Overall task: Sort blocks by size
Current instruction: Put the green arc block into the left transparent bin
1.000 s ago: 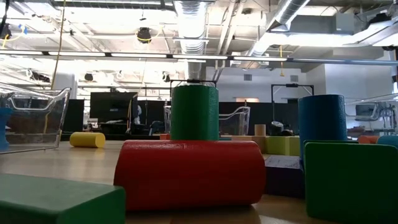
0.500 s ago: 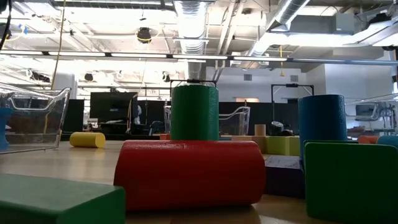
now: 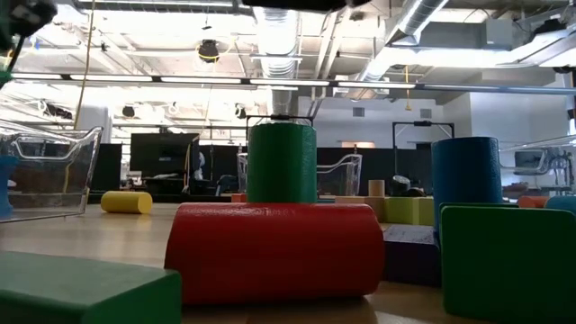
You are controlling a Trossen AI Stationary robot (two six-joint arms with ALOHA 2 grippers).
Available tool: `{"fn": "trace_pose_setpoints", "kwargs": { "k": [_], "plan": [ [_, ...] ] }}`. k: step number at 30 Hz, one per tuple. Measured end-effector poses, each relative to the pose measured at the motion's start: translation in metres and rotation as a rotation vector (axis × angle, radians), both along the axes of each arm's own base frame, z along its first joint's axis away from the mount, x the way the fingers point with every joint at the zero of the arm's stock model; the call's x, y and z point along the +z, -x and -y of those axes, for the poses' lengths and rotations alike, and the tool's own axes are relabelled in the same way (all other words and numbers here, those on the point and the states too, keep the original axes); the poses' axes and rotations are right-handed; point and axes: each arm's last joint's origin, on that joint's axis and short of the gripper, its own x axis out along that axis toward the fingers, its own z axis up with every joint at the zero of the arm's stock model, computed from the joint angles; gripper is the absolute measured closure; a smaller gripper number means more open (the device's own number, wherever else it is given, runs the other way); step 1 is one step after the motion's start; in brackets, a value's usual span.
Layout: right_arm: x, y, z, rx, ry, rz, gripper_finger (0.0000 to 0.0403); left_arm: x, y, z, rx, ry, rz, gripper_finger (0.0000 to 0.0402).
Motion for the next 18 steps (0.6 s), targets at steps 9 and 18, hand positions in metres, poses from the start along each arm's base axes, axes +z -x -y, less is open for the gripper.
{"fn": "trace_pose_setpoints", "kwargs": {
  "k": [9, 18],
  "plan": [
    [-0.005, 0.007, -0.010, 0.011, -0.003, -0.044, 0.0147, -0.018, 0.007, 0.008, 0.075, 0.017, -0.253, 0.0270],
    [-0.012, 0.012, -0.014, 0.003, -0.037, -0.108, 0.0147, -0.032, 0.000, 0.021, 0.087, -0.029, -0.348, 0.0222]
  ]
}}
